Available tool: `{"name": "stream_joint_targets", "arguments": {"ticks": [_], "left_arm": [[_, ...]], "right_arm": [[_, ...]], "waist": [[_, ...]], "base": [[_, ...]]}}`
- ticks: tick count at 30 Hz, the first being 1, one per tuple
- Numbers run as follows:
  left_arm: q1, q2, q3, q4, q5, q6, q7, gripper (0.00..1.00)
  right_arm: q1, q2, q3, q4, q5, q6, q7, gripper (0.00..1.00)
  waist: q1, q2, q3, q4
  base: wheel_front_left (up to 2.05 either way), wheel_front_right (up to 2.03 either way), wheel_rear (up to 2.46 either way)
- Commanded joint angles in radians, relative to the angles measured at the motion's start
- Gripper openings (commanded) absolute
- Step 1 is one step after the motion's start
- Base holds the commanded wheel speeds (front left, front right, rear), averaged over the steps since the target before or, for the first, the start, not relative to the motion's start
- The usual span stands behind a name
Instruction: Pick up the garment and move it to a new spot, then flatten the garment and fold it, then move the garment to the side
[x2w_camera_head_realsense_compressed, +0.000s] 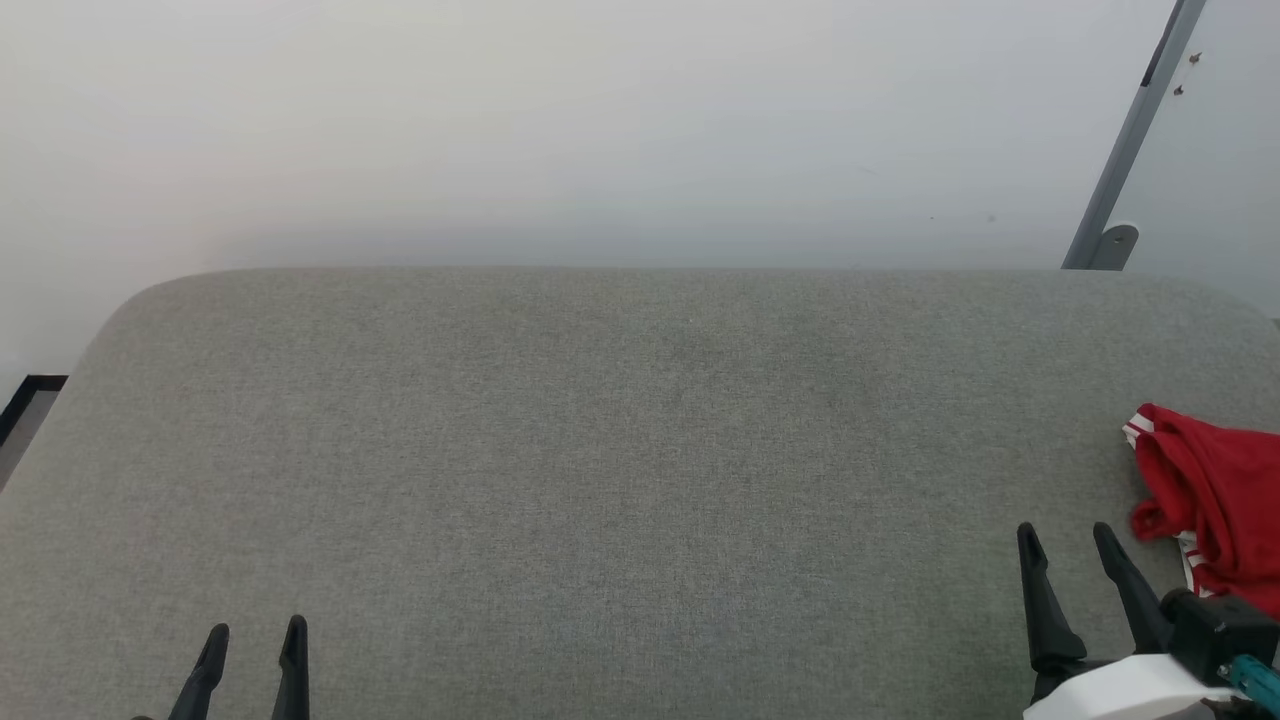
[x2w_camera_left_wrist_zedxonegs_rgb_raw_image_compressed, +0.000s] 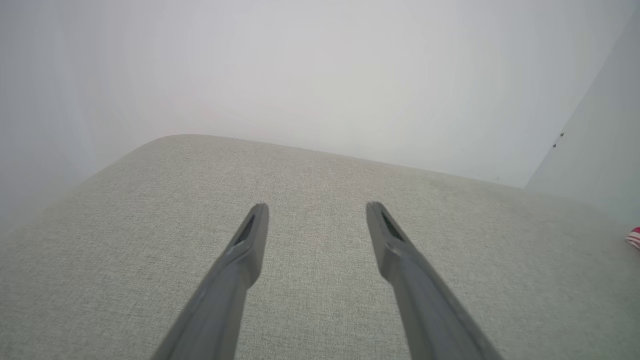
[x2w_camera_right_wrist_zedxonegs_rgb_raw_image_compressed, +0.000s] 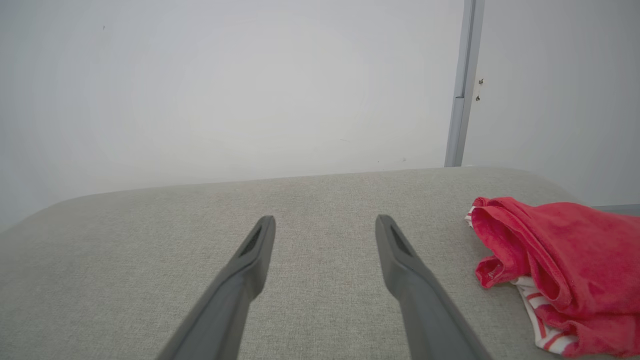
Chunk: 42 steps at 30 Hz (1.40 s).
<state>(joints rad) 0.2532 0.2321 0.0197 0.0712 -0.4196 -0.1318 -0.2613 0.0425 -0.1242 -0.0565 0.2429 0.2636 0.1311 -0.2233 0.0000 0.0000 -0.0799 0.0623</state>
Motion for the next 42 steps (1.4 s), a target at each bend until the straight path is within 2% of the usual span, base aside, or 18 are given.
{"name": "stream_joint_targets", "arguments": {"ticks": [1, 29, 30, 37, 42], "left_arm": [[0.011, 0.004, 0.005, -0.006, 0.005, 0.003, -0.005, 1.0], [0.018, 0.008, -0.003, -0.008, -0.012, 0.003, -0.005, 1.0], [0.012, 0.007, -0.003, -0.007, -0.015, 0.0, 0.0, 0.0], [0.018, -0.032, -0.018, 0.054, -0.016, 0.0, 0.003, 0.0], [-0.009, -0.041, -0.012, 0.062, -0.1, 0.0, 0.027, 0.0]], "right_arm": [[0.015, 0.008, -0.003, -0.015, -0.007, -0.001, 0.004, 1.0], [0.046, 0.028, 0.0, -0.069, 0.001, -0.001, 0.036, 1.0], [0.039, 0.025, -0.001, -0.067, 0.001, 0.0, 0.035, 0.0], [0.073, 0.035, -0.001, -0.002, 0.003, 0.0, 0.036, 0.0], [0.054, 0.038, -0.008, 0.0, 0.097, 0.0, 0.06, 0.0]], "waist": [[0.0, 0.0, 0.001, 0.001], [0.0, 0.0, 0.002, 0.002], [0.0, 0.0, 0.002, 0.002], [0.0, 0.0, 0.002, 0.002], [0.0, 0.0, 0.006, -0.001]], "base": [[0.0, 0.0, 0.0], [0.0, 0.0, 0.0], [0.0, 0.0, 0.0], [0.0, 0.0, 0.0], [0.0, 0.0, 0.0]]}}
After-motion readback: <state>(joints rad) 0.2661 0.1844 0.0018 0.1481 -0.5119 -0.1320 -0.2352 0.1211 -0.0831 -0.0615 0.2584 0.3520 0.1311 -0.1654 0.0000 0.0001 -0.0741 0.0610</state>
